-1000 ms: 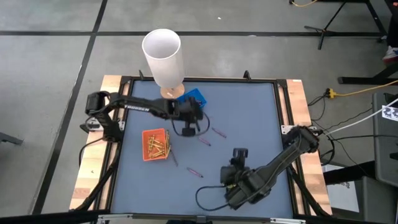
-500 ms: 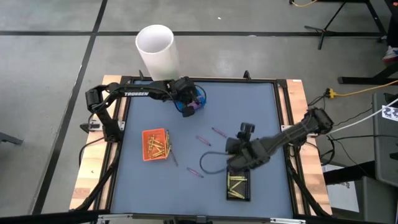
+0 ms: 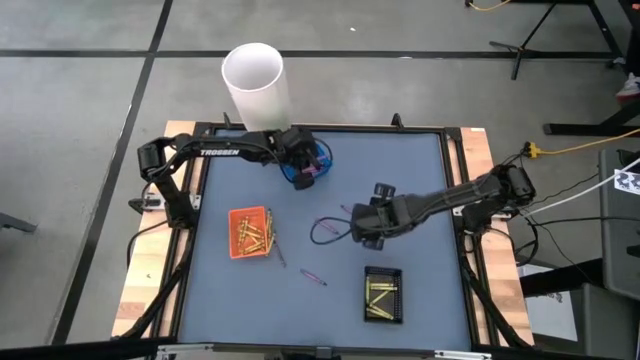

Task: Sort crayons
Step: Put the violet crayon into the blue bin

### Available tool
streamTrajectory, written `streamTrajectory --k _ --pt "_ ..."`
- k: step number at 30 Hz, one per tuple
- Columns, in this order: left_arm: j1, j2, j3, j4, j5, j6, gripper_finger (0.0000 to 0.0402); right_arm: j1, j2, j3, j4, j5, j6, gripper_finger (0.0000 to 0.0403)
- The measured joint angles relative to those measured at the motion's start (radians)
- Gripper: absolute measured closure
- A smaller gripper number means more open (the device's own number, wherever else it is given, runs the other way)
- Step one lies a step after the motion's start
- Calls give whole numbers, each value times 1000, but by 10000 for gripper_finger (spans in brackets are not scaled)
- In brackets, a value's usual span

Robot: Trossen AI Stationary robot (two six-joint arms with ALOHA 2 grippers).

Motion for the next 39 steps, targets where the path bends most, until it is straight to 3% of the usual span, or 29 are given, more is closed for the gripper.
streamTrajectory --k 7,20,31,39 --pt "-10 0 0 -1 -12 -1 389 -53 0 0 87 -1 -80 253" --pt "-17 0 0 0 -37 -50 292 -145 0 0 110 -1 -106 253" --pt "-94 -4 0 -4 166 -53 297 -159 1 0 139 -1 -113 253" --pt "-185 -111 0 -123 181 -34 301 -165 0 -94 168 -2 -154 253"
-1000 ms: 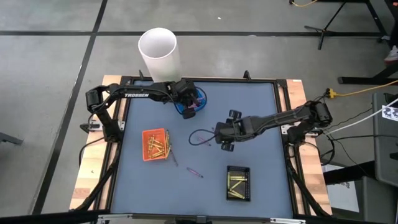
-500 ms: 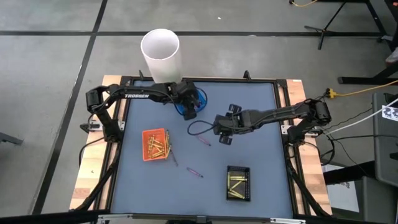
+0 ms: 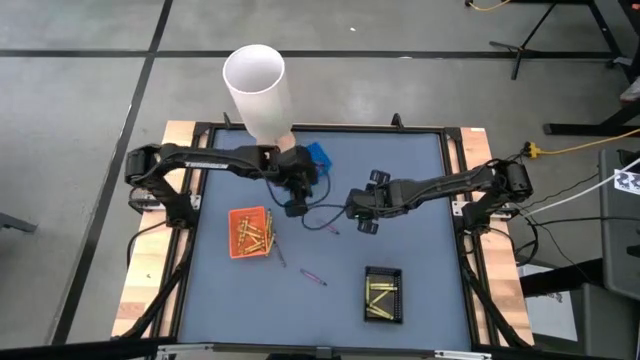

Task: Sort crayons
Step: Put the violet crayon into the blue bin

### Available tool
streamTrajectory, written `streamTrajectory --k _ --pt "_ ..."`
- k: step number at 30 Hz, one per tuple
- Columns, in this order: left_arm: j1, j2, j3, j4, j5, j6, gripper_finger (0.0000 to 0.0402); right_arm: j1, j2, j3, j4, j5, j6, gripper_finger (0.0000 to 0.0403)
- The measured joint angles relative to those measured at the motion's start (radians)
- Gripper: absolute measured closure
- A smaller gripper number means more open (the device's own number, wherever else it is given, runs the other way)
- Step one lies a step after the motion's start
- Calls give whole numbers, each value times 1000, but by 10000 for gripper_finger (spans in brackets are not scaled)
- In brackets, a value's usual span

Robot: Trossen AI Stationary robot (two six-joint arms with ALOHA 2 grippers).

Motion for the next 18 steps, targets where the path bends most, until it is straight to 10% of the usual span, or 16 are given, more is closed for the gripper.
streamTrajectory --k 10,18 --pt "-36 -344 -243 71 -10 -73 305 -39 -2 -270 461 -215 35 253" --pt "-36 -642 -504 149 -10 -183 305 -44 -3 -309 630 -188 51 253"
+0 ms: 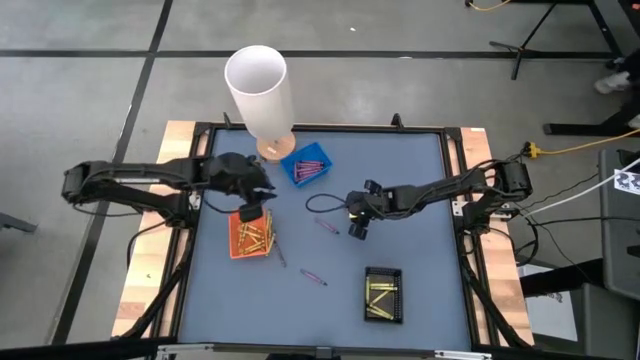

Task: Sort crayons
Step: Put the violet crayon into the blue bin

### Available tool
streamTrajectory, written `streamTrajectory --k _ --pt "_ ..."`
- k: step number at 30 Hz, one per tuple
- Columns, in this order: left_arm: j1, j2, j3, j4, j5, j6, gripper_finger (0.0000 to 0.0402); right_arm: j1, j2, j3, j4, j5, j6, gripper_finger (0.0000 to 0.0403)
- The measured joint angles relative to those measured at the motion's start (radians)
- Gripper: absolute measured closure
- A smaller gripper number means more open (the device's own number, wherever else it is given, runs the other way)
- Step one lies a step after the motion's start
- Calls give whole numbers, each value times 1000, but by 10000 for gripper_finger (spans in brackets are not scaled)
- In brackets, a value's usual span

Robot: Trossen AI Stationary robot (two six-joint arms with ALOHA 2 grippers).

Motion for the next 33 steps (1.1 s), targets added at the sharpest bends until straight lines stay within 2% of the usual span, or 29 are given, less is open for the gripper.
streamTrajectory --k 5,11,25,28,33 --pt "-1 -120 -101 9 -1 -42 305 0 13 -2 7 4 1 253" --pt "0 -205 -193 57 -24 -66 305 0 49 -1 22 34 5 253" --pt "-1 -238 -242 112 -25 -71 305 1 103 0 36 34 7 255" --pt "-1 -238 -242 112 -25 -71 305 1 103 0 36 33 7 272" --pt "-1 -238 -242 111 -25 -71 305 1 104 0 39 24 3 326"
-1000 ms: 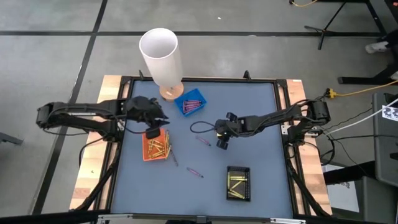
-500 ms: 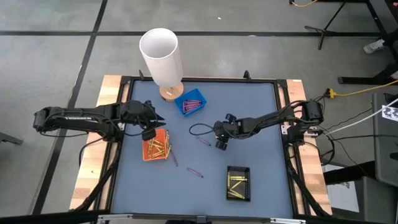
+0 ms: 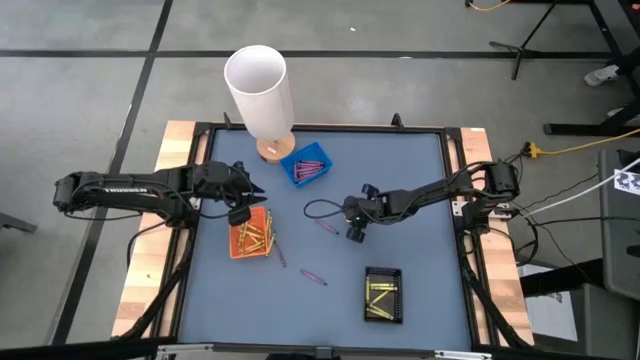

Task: Sort crayons
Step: Put the violet crayon into the blue bin

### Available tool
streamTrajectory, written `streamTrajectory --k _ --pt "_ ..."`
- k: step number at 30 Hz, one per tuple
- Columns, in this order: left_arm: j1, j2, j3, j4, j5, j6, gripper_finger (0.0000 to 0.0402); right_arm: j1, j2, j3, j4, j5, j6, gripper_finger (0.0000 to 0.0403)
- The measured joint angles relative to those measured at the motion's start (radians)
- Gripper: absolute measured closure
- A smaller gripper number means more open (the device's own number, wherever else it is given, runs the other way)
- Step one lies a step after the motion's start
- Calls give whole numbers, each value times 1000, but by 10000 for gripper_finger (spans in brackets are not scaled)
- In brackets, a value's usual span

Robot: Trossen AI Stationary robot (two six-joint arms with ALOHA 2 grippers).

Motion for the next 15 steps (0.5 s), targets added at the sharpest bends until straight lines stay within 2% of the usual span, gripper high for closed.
streamTrajectory --k 7,11,15 --pt "0 0 0 0 0 0 305 1 1 -1 15 4 -3 385" --pt "0 0 0 0 0 0 305 0 1 -1 26 9 -4 390" --pt "0 0 0 0 0 0 305 -1 2 -1 27 -1 -6 379"
